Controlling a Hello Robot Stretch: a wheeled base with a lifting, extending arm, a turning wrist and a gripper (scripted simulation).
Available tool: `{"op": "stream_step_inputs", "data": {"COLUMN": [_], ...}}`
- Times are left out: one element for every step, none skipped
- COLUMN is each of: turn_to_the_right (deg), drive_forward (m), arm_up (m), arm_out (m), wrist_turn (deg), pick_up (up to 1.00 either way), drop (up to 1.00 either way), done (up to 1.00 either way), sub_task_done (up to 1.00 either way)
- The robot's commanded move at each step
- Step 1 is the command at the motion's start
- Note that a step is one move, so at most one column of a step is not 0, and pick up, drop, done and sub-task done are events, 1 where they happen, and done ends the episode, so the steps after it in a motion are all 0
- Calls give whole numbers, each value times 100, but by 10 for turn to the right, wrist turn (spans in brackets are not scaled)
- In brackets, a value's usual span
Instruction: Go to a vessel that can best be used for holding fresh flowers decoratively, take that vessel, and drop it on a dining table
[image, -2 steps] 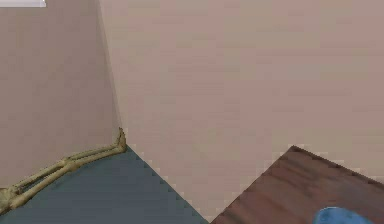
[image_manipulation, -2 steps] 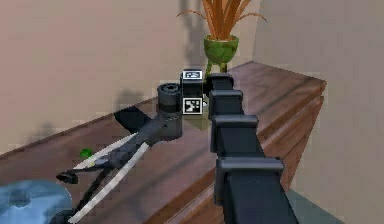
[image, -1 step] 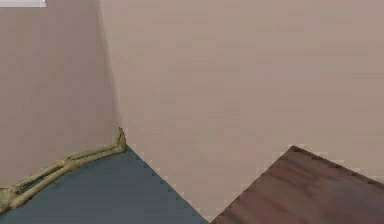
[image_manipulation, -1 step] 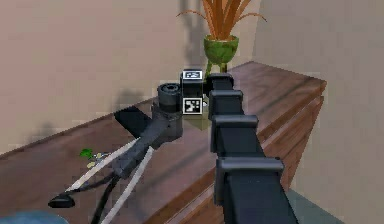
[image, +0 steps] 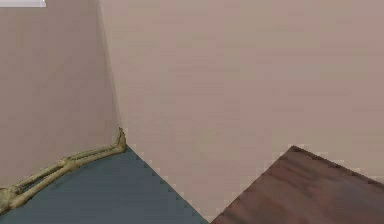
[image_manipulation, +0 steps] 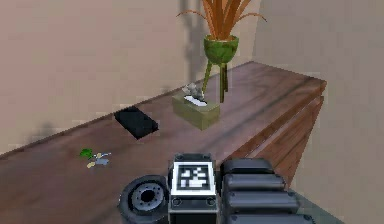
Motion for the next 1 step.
{"op": "stream_step_inputs", "data": {"turn_to_the_right": [-450], "drive_forward": [0], "arm_up": [0], "arm_out": [0], "wrist_turn": [0], "pick_up": [0], "drop": [0], "done": [0], "sub_task_done": [0]}}
